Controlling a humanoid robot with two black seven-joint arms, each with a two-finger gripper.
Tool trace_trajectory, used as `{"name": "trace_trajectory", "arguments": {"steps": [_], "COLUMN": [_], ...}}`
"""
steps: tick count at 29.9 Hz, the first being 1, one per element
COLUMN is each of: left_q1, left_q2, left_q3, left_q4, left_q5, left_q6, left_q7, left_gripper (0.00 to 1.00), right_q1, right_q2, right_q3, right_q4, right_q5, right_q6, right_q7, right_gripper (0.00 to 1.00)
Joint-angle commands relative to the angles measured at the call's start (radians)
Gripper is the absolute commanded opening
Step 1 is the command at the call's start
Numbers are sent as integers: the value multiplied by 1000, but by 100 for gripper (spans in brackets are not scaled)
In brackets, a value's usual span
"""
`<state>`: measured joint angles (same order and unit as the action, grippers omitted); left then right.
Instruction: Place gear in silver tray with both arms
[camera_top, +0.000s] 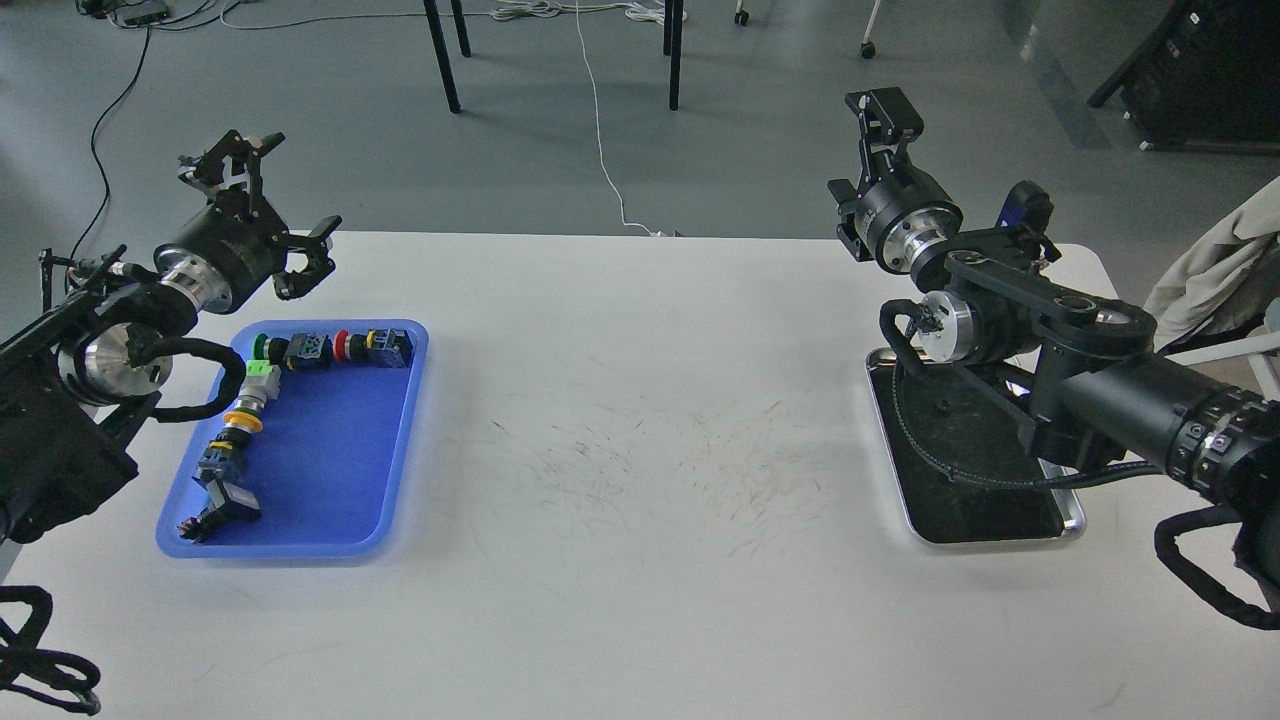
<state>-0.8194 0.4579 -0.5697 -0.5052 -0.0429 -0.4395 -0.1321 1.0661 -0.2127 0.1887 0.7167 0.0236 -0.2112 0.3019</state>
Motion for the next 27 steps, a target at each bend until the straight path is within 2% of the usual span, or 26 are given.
{"name": "trace_trajectory", "arguments": {"steps": [1, 9, 12, 14, 18, 27], "left_q1": [-3, -10, -49, -50, -47, -40], "left_q2": [-27, -19, 1, 2, 7, 27], "left_q3": [1, -1, 14, 10, 19, 19], "left_q4": [-1, -15, -4, -9, -12, -7], "left_q5": [0, -5, -6, -8, -6, -6], "left_q6": [15, 18, 16, 15, 10, 1], "left_q7": [0, 11, 83, 123, 132, 135], "left_gripper": [98, 98, 98, 98, 98, 98], "right_q1": [0, -1, -1, -1, -5, -35], "right_q2": [13, 62, 50, 32, -29, -100], "right_q3": [11, 55, 48, 34, -8, -28], "right_q4": [-5, -66, -57, -48, -17, -2], "right_q5": [34, 65, 68, 65, 61, 47], "right_q6": [4, 6, 22, 83, 153, 239], "right_q7": [-9, -4, -13, -24, -18, -10], "right_gripper": [99, 99, 99, 99, 99, 99]}}
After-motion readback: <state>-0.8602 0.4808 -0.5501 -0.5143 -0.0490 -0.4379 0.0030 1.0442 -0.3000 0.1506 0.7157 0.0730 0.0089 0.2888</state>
